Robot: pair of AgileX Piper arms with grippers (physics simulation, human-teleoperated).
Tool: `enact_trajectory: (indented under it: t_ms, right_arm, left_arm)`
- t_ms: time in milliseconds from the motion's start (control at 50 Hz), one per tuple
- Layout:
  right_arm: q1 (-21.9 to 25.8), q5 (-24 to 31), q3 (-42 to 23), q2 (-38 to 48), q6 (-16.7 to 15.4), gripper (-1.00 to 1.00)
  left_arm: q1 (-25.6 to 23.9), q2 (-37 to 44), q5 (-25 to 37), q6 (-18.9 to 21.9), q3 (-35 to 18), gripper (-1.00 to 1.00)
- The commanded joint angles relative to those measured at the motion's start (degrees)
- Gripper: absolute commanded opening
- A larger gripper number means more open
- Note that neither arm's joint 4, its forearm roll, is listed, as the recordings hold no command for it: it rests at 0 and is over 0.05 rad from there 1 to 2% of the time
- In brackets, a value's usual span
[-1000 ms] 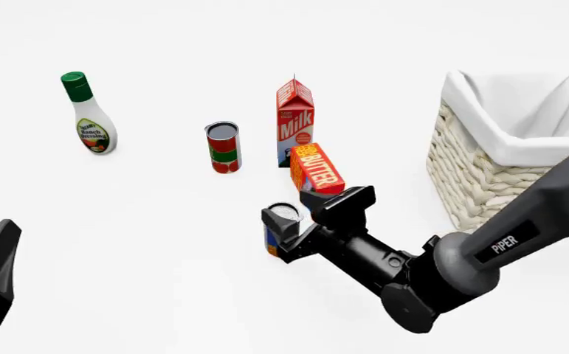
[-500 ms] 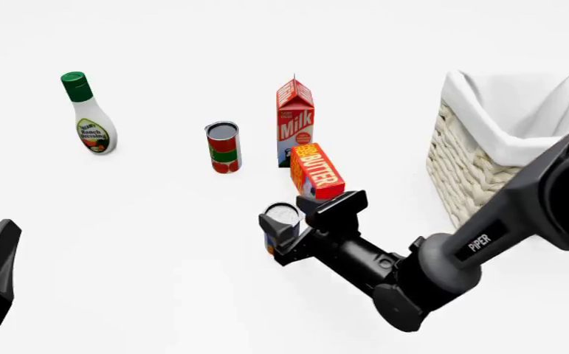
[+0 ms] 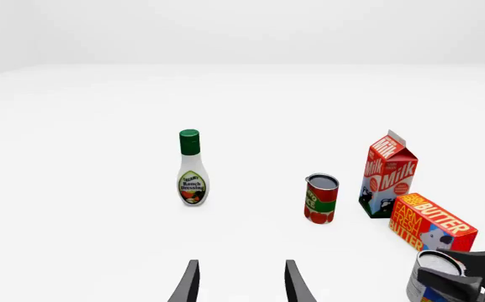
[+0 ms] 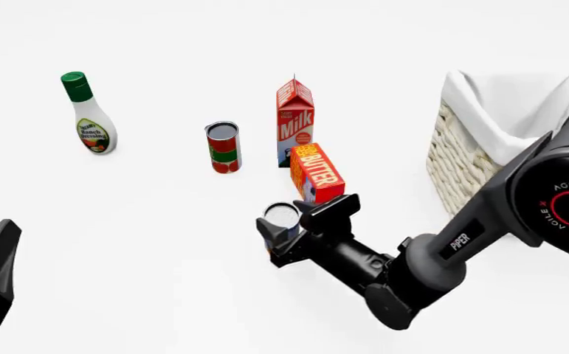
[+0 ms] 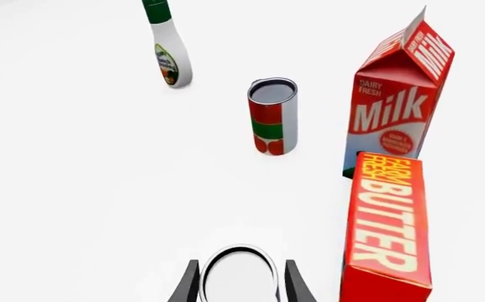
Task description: Pick the alphabet soup and place it in the basket.
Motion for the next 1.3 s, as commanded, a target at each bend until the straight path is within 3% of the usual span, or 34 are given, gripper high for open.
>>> enact_trajectory:
  t_ms: [20,800,820,1300]
  right_arm:
    - [0.16,0.03,-0.76,1.12,0.31,1.0]
    - [-0.19,0.01,-2.41,4.69,0.81,1.0]
    - [-0.19,0.02,-2.42,4.68,0.82,-1.0]
    - [0.98,-1.18,1.59,-1.29,0.98,-1.0]
  left_arm:
    - [0.0,0.0,0.0,0.0,0.0,1.0]
    - [0.0,0.0,0.0,0.0,0.0,1.0]
    - [0.0,0.0,0.0,0.0,0.0,1.0]
    - [0.0,0.0,0.0,0.0,0.0,1.0]
